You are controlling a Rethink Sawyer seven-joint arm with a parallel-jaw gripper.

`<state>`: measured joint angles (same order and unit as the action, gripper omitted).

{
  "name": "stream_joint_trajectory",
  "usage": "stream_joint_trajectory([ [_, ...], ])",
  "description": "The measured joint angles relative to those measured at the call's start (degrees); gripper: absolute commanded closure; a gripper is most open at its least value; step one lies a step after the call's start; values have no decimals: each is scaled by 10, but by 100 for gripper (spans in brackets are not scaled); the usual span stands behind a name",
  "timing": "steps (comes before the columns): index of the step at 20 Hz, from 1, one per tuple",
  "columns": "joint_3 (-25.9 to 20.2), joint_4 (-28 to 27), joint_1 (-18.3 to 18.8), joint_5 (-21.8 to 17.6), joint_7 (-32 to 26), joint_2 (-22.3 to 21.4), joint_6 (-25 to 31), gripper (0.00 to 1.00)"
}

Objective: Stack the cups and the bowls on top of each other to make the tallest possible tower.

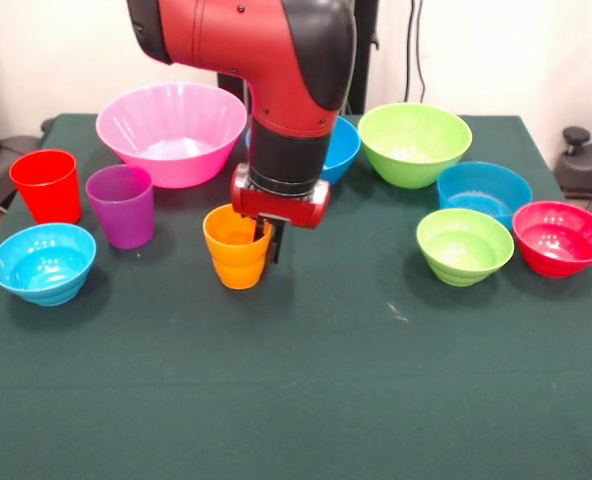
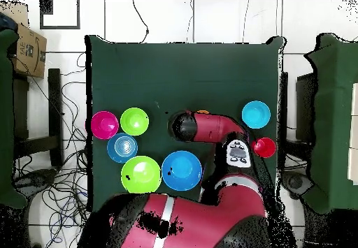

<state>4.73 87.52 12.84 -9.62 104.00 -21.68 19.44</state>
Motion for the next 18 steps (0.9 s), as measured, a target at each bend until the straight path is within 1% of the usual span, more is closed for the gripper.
stream_joint_trajectory([
  [8,18,-3,-25,23,21,6,-13,100],
  [18,30,-16,-47,50,25,15,-14,100],
])
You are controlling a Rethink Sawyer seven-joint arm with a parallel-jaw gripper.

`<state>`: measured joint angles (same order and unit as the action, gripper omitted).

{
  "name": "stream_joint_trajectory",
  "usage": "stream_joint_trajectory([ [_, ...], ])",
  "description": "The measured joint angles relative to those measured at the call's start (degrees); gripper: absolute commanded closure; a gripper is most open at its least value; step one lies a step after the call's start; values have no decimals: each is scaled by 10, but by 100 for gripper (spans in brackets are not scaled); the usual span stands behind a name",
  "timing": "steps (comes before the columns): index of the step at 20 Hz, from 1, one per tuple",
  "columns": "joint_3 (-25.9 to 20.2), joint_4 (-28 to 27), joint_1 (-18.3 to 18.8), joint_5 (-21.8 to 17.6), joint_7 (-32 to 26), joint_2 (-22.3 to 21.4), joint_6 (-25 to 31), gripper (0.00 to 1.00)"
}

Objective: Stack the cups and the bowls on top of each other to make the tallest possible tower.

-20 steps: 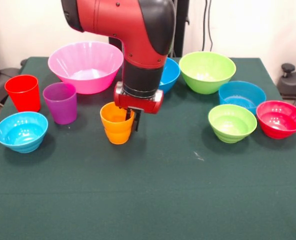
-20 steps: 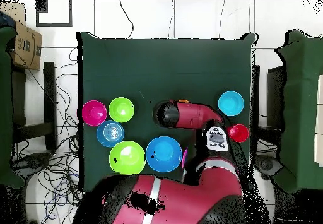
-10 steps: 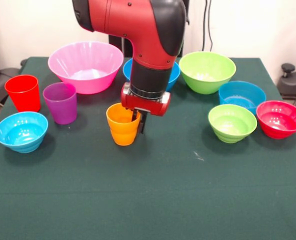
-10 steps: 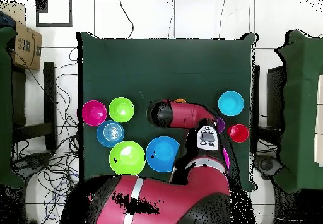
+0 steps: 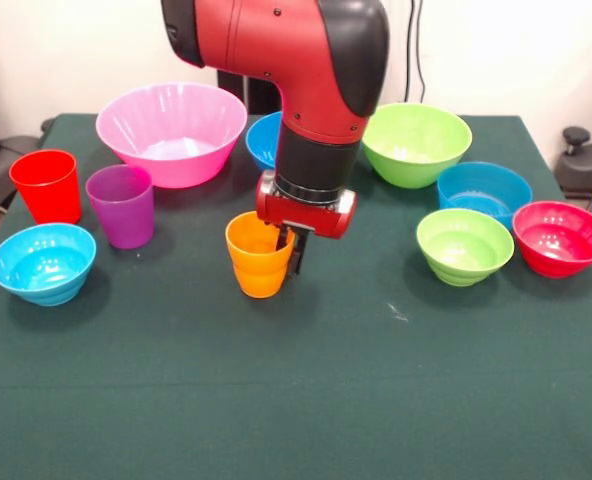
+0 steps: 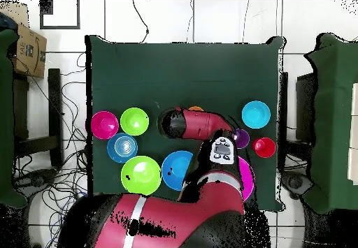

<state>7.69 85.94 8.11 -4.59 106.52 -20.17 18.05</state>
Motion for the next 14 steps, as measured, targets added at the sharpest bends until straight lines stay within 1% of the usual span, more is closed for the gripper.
stream_joint_trajectory([
  [7,11,-17,-15,21,0,10,0,100],
  [14,15,-26,-16,33,0,15,0,100],
])
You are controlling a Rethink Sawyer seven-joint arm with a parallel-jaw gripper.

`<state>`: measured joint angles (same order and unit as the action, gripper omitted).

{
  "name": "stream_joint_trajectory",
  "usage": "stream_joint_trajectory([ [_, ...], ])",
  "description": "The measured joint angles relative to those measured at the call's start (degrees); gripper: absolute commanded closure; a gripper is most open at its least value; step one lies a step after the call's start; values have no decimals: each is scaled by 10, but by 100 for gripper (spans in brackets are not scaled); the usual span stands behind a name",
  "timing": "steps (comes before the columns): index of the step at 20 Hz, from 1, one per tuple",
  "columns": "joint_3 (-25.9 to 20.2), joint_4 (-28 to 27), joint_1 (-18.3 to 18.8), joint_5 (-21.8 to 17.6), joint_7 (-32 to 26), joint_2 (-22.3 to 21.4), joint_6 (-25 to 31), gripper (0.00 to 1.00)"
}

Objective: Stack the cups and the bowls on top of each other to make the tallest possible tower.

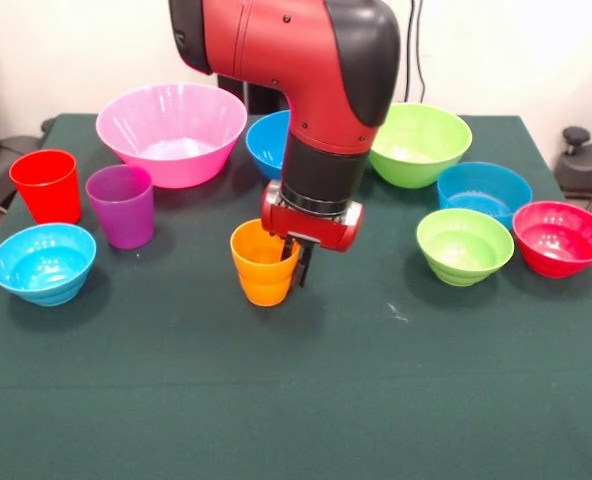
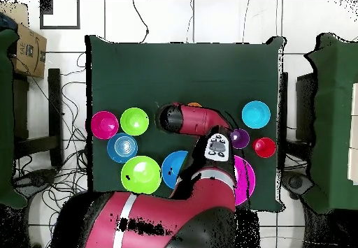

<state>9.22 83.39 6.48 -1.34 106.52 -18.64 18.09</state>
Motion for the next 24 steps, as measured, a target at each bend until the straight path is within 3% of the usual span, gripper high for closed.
stream_joint_trajectory([
  [24,9,-10,-6,12,0,9,-18,100],
])
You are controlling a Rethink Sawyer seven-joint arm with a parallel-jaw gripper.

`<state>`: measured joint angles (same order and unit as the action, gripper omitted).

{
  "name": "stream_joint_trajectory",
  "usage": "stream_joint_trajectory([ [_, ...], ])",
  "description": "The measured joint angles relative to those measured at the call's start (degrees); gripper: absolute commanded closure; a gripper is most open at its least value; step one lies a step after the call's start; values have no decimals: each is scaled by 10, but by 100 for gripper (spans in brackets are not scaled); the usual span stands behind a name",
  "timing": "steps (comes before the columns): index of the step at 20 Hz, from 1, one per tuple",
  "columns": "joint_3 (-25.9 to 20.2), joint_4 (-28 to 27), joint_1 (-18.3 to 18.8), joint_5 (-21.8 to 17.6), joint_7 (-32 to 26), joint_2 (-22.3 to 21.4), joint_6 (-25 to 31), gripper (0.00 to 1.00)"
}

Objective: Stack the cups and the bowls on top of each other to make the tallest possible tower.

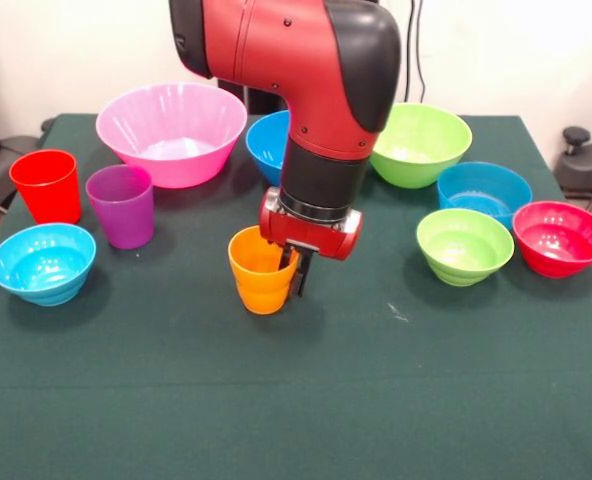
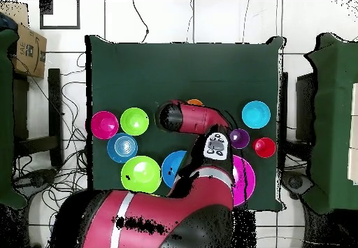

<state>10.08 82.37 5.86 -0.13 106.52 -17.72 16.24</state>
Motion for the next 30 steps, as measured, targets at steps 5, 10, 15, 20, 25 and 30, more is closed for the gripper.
stream_joint_trajectory([
  [5,4,-4,-6,13,0,9,-2,0],
  [10,4,-17,-19,25,0,19,-5,0],
  [15,7,-25,-25,33,0,28,-8,0],
  [20,8,-26,-25,34,0,28,-9,0],
  [25,10,-26,-27,34,0,29,-12,0],
  [30,10,-23,-25,34,0,27,-12,0],
])
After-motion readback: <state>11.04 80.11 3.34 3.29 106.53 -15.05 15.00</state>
